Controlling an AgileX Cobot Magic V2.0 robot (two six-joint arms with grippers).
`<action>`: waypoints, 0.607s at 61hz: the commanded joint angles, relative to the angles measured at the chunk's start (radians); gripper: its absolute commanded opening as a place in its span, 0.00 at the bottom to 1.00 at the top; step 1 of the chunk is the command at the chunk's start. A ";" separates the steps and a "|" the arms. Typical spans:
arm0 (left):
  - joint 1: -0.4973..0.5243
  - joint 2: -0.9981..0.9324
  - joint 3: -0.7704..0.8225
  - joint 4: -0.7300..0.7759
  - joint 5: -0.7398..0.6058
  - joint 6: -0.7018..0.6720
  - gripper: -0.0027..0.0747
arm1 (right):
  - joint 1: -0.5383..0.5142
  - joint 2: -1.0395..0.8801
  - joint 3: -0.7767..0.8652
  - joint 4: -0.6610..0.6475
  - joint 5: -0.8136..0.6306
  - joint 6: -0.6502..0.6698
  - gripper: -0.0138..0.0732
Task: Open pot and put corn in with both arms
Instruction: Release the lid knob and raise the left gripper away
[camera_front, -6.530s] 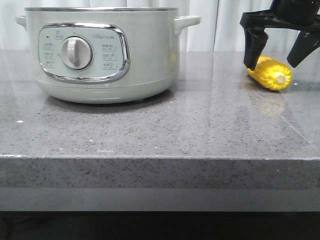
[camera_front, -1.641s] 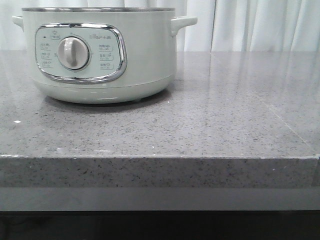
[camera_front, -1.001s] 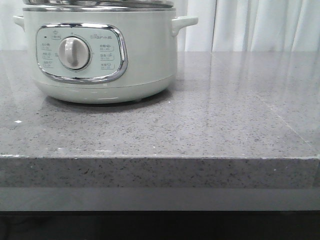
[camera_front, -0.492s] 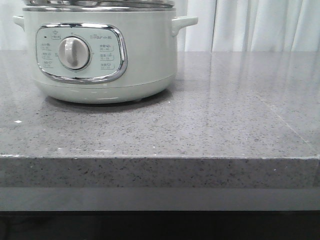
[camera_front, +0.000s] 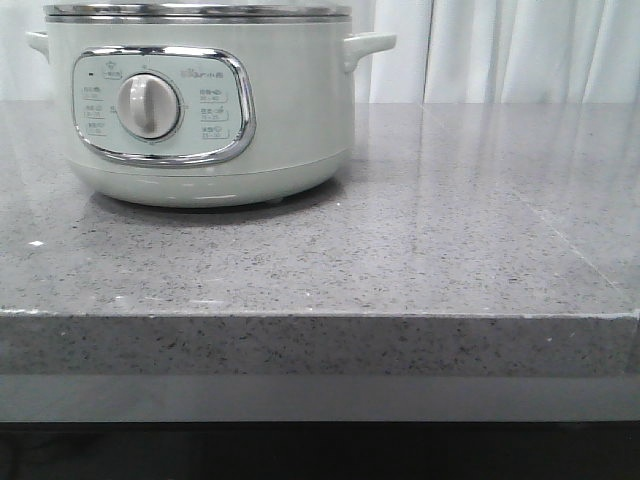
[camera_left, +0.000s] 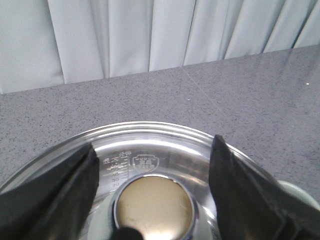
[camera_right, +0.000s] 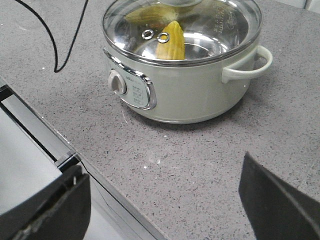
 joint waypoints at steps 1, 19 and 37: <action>-0.003 -0.112 -0.037 -0.010 -0.026 -0.004 0.65 | 0.001 -0.008 -0.025 0.011 -0.075 -0.009 0.87; 0.001 -0.420 0.043 0.054 0.259 -0.004 0.65 | 0.001 -0.008 -0.025 0.011 -0.074 -0.009 0.87; 0.001 -0.799 0.434 0.042 0.253 -0.012 0.65 | 0.001 -0.008 -0.025 0.011 -0.074 -0.009 0.87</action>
